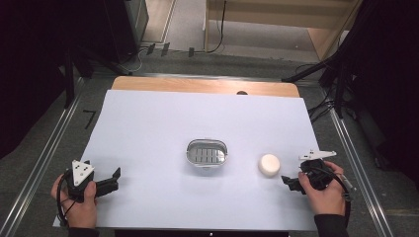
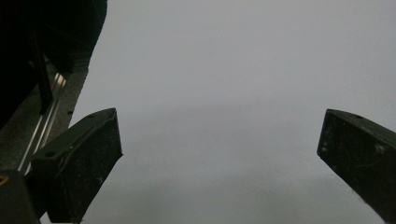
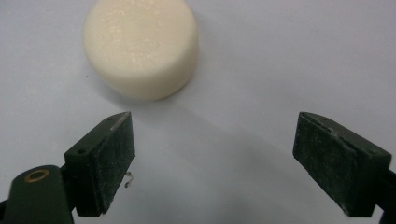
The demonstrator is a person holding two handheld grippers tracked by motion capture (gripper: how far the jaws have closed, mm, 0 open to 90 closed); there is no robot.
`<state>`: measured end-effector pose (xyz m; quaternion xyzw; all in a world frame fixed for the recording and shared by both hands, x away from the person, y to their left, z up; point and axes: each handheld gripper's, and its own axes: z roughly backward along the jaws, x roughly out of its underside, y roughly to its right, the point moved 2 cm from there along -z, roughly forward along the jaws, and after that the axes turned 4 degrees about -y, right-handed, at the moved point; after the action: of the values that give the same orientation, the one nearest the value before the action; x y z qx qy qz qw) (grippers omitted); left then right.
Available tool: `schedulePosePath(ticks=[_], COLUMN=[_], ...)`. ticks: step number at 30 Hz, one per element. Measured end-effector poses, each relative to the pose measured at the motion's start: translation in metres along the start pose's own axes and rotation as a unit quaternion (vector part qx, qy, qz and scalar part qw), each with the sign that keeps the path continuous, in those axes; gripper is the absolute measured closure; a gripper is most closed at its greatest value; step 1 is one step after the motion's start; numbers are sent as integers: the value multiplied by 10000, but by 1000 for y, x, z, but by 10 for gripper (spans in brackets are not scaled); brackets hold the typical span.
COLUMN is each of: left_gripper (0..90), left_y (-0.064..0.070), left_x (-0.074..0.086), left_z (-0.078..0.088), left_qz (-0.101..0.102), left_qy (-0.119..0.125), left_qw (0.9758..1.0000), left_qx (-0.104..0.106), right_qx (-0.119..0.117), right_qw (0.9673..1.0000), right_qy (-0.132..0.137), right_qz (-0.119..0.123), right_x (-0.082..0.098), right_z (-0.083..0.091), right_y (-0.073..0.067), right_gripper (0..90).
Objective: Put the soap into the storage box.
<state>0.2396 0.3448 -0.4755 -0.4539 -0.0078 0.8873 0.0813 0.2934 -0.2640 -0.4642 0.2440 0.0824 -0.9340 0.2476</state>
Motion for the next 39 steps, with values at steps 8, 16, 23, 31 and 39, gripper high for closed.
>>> schedulePosePath(ticks=[8, 16, 23, 31, 39], left_gripper=[2, 2, 1, 2, 2], left_y=[0, 0, 0, 0, -1], left_x=[0, 0, 0, 0, 0], left_z=[0, 0, 0, 0, 0], left_qz=[5, 5, 6, 11, 9], left_qy=[4, 7, 6, -1, -8], left_qw=[10000, 10000, 10000, 10000, 10000], left_qx=[11, 12, 17, 25, 35], right_qx=[-62, -196, -281, -348, -313], right_qw=[9999, 9995, 9992, 9993, 9994], right_qy=[-36, -77, -109, -100, -158], right_qz=[135, 254, 244, 61, 1], right_x=[-10, -22, -28, -36, -42], right_z=[-6, -15, -23, -33, -41], right_y=[-10, -21, -26, -33, -37], right_gripper=[133, 134, 137, 167, 186])
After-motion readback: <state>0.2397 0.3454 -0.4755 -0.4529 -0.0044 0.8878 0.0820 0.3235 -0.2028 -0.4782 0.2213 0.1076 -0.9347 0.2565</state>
